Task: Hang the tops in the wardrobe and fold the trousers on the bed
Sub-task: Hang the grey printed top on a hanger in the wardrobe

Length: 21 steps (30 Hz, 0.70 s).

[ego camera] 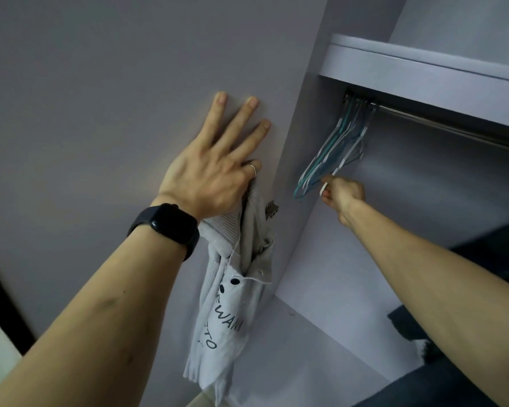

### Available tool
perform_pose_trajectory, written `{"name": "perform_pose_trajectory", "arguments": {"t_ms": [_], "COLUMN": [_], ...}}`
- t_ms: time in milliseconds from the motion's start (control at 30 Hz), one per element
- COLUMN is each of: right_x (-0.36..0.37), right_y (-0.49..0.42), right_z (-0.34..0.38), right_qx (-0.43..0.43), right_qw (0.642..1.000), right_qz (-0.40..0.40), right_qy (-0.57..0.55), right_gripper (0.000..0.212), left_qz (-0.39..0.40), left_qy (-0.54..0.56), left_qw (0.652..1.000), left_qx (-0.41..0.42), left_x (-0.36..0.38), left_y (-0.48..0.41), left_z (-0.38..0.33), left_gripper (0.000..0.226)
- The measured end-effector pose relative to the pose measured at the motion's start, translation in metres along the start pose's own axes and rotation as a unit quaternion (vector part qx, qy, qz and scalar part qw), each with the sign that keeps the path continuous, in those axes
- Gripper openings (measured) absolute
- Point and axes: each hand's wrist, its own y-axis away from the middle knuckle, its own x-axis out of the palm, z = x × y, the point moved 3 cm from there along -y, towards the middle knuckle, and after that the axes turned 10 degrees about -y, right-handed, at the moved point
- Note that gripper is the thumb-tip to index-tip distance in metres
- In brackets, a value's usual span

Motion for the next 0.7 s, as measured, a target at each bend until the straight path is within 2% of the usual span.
{"name": "perform_pose_trajectory", "arguments": {"t_ms": [100, 233, 367, 433, 533, 700], "right_x": [-0.005, -0.015, -0.023, -0.028, -0.041, -0.07], "right_y": [0.0, 0.0, 0.004, 0.005, 0.007, 0.009], "right_z": [0.004, 0.017, 0.028, 0.032, 0.04, 0.061], "right_qx": [0.004, -0.017, -0.016, -0.033, -0.065, -0.121], "right_qw": [1.0, 0.998, 0.996, 0.996, 0.99, 0.94], "right_qz": [0.005, 0.033, 0.064, 0.04, -0.043, -0.158], "right_qy": [-0.009, 0.052, 0.058, 0.079, 0.117, 0.276], "right_gripper": [0.013, 0.014, 0.007, 0.005, 0.027, 0.054], "left_qz": [0.001, -0.004, -0.006, -0.001, 0.01, -0.01], "left_qy": [0.0, -0.004, 0.003, 0.008, 0.015, 0.023], "left_qw": [1.0, 1.0, 1.0, 1.0, 1.0, 1.0], "left_qx": [-0.003, -0.006, -0.008, -0.006, -0.005, -0.015], "left_x": [0.001, 0.001, -0.001, -0.001, -0.001, -0.001], "left_y": [0.0, 0.0, 0.0, 0.001, 0.001, 0.006], "left_z": [-0.001, -0.003, -0.003, -0.003, -0.003, -0.005], "left_gripper": [0.039, 0.038, 0.037, 0.037, 0.038, 0.044]}}
